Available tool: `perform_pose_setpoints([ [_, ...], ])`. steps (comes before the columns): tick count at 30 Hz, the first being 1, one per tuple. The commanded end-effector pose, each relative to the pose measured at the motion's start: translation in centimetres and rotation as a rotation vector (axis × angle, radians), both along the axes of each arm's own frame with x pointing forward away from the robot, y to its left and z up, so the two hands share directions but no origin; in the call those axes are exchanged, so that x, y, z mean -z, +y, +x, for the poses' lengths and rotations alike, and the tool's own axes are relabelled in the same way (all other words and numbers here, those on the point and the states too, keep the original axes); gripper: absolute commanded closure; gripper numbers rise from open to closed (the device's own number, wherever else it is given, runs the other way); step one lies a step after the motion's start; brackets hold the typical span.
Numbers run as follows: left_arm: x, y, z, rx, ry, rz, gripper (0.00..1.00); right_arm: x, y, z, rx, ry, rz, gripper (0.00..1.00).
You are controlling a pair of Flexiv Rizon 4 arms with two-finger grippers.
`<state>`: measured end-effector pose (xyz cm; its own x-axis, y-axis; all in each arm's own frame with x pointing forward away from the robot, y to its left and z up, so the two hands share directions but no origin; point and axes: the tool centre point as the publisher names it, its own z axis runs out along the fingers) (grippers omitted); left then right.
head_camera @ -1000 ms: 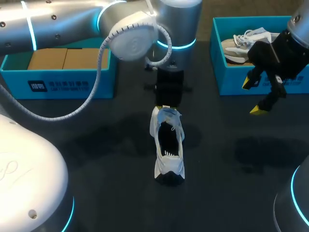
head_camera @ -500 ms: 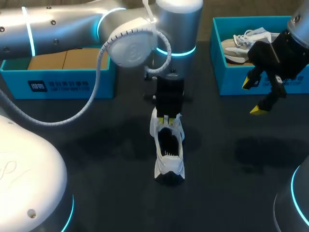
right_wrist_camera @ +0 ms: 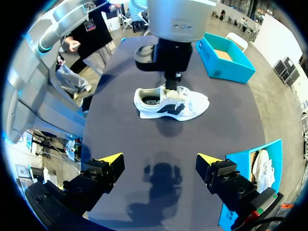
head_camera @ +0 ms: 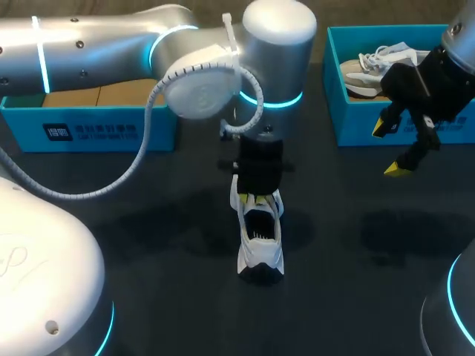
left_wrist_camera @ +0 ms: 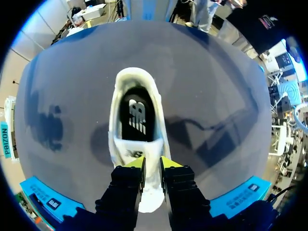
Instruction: Take the shoe out of the shoebox, open the shoe tongue, remove and reinsert the insole, then place the shoe into the shoebox
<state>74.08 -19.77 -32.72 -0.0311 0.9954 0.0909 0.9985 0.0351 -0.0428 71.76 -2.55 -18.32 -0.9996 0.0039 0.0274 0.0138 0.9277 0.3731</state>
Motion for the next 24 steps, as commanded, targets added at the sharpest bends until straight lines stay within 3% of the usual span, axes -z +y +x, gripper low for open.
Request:
perform_pose_setpoints([
  [1,0.5,0.5,-0.8,-0.027,-0.017,-0.016,0.75,0.1,0.1,0.1,0.001,0.001,-0.004,0.0],
  [3,0.4,0.7,-1.1,-0.051,-0.024,-0.02,0.73,0.1,0.1,0.1,0.001,0.001,-0.004,0.0],
  [6,-0.6,1.1,-1.5,-0.109,-0.03,-0.023,0.6,0.1,0.1,0.1,0.001,0.001,-0.004,0.0],
  [9,-1.6,1.4,-1.7,-0.214,-0.082,-0.023,0.6,0.1,0.1,0.1,0.001,0.001,-0.004,0.0],
  [10,-1.9,1.5,-1.9,-0.245,-0.098,-0.022,0.55,0.1,0.1,0.1,0.001,0.001,-0.004,0.0],
  [11,-2.2,1.6,-2.0,-0.279,-0.114,-0.024,0.34,0.1,0.1,0.1,0.001,0.001,-0.004,0.0],
  [12,-2.6,1.6,-2.3,-0.303,-0.104,-0.048,0.0,0.1,0.1,0.1,0.001,0.001,-0.004,0.0],
  [24,-2.6,1.6,-2.3,-0.303,-0.104,-0.048,0.0,0.1,0.1,0.1,0.001,0.001,-0.004,0.0],
])
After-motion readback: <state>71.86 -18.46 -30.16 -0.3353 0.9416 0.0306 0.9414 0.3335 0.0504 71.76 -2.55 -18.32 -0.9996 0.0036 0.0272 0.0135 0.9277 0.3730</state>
